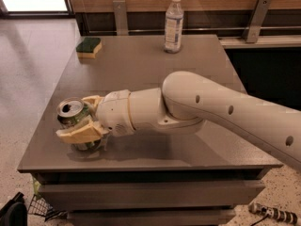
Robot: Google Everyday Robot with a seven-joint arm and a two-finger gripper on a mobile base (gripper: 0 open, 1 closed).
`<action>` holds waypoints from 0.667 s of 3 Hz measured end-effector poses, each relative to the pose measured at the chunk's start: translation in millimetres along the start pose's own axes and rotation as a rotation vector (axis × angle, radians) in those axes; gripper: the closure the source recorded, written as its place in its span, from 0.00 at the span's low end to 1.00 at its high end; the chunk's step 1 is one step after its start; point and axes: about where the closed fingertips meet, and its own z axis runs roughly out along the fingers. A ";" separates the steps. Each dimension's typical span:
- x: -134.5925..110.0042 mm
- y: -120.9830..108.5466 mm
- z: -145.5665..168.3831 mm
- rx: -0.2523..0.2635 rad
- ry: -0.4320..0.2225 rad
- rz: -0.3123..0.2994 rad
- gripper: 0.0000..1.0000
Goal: Move green can near sponge
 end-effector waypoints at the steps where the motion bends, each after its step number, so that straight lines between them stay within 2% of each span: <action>1: 1.6 -56.0 -6.6 0.028 -0.030 0.080 1.00; 2: 7.8 -116.5 -15.9 0.139 -0.044 0.180 1.00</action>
Offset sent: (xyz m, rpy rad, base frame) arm 0.1962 -0.0453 -0.0019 0.0886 0.2283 -0.3573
